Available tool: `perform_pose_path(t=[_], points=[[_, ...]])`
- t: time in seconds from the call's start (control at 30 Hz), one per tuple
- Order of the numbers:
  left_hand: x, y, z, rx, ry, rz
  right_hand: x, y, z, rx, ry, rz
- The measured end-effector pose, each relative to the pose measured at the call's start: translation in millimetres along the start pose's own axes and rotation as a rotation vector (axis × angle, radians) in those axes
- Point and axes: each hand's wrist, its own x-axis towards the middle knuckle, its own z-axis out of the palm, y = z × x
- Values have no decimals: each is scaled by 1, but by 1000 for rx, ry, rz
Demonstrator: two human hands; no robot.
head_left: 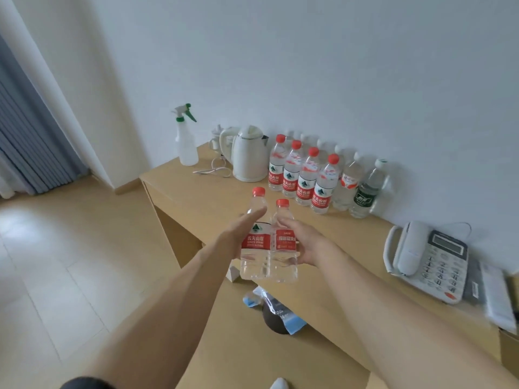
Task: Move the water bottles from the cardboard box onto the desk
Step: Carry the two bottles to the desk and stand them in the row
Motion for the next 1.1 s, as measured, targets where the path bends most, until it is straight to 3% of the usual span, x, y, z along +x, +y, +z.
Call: perform_pose_path(t=[0.23, 0.63, 1.1], points=[[58, 32, 33, 214, 88, 17, 39, -19, -44, 73, 106, -18], [132, 49, 121, 272, -168, 224, 55, -24, -134, 192, 392, -118], [175, 49, 147, 511, -313, 388, 47, -10, -157, 217, 626, -143]])
